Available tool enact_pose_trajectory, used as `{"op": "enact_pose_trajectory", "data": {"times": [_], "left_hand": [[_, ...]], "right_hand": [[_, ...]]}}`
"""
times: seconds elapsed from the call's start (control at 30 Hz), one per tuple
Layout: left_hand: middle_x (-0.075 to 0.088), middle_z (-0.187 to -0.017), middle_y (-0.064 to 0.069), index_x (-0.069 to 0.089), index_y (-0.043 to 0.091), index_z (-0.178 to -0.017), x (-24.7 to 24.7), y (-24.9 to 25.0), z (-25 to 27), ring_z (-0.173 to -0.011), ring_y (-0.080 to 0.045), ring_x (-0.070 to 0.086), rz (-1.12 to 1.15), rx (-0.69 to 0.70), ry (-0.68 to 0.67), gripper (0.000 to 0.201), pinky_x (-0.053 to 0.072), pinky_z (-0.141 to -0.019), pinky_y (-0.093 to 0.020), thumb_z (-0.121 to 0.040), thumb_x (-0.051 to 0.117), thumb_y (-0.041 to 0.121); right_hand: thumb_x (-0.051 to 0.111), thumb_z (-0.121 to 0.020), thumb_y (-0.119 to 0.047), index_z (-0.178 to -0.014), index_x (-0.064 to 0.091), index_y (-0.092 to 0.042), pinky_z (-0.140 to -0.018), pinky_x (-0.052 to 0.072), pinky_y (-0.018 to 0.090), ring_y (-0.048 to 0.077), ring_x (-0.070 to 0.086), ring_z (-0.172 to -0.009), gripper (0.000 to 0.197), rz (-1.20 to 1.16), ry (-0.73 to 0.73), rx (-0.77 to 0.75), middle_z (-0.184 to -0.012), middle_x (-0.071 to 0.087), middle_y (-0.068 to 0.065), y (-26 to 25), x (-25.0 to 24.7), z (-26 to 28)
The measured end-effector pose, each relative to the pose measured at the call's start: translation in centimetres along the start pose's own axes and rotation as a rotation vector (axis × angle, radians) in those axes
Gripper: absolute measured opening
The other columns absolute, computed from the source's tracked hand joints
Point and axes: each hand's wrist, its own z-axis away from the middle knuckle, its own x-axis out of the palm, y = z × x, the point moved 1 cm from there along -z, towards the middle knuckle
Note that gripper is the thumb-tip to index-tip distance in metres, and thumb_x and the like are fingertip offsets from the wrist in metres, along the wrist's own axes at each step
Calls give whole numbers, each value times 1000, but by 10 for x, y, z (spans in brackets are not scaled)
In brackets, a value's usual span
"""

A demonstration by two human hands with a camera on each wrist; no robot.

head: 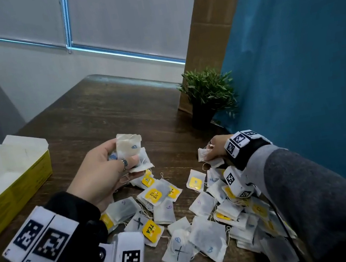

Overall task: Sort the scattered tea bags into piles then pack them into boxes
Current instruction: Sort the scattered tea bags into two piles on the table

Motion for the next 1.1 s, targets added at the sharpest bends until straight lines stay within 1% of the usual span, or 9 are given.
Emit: {"op": "enact_pose_trajectory", "data": {"times": [0.13,0.37,0.6,0.7,0.8,0.87,0.97,1.03,1.1], "left_hand": [[69,-96,-16,62,6,-114,-1,1,0,-74,-21,68,10,-1,3,34,56,-53,-22,-84,58,-9],[69,-96,-17,61,5,-116,0,4,2,-74,-22,67,19,20,19,36,56,-52,-23,-85,55,-11],[72,-92,-11,65,12,-110,3,8,6,-80,-21,67,55,47,-31,35,57,-71,-32,-84,56,-9],[74,-88,-5,65,20,-105,5,11,8,-76,-15,69,76,63,-68,37,57,-68,-26,-84,57,-9],[74,-87,-3,65,21,-105,7,12,9,-76,-13,70,82,77,-90,39,58,-66,-23,-83,57,-9],[73,-84,-3,65,20,-106,6,12,9,-74,-13,69,70,80,-79,38,57,-63,-22,-84,57,-9],[70,-89,-7,64,14,-112,3,11,6,-77,-16,68,74,63,-48,36,56,-60,-22,-86,54,-9],[70,-93,-9,64,12,-112,2,10,5,-81,-20,68,85,44,-38,35,56,-62,-26,-87,51,-9],[71,-90,-9,65,13,-108,3,9,5,-78,-19,69,88,32,-39,33,57,-64,-28,-87,50,-9]], "right_hand": [[70,-78,-27,-89,60,-19,-66,41,25,17,57,-85,16,-98,170,-213,-91,64,3,-15,-9,13],[70,-83,-13,-78,71,-10,-63,43,22,17,52,-85,5,121,1420,-1057,-84,69,1,-49,-26,121],[72,-80,-7,-88,69,-8,-68,53,26,18,57,-81,8,237,1626,-1315,-88,75,4,-53,-24,165],[75,-76,-6,-88,68,-8,-61,52,30,19,58,-81,14,266,1584,-1357,-88,74,5,-53,-21,170],[76,-76,-7,-86,66,-13,-70,50,23,19,58,-92,16,119,1449,-1222,-85,70,6,-60,-20,169],[73,-79,-8,-83,60,-18,-69,46,16,11,58,-87,16,-357,1168,-1049,-85,64,5,-63,-27,171],[66,-82,-3,-76,51,-17,-43,37,14,5,49,-51,22,-1189,445,-684,-67,54,1,-56,-43,160],[69,-78,-10,-78,49,-15,-37,29,16,7,45,-41,21,-1420,94,-516,-61,55,2,-41,-48,142],[74,-72,-17,-85,53,-13,-48,34,23,11,53,-50,25,-1447,-20,-451,-67,59,4,-30,-47,127]]}}
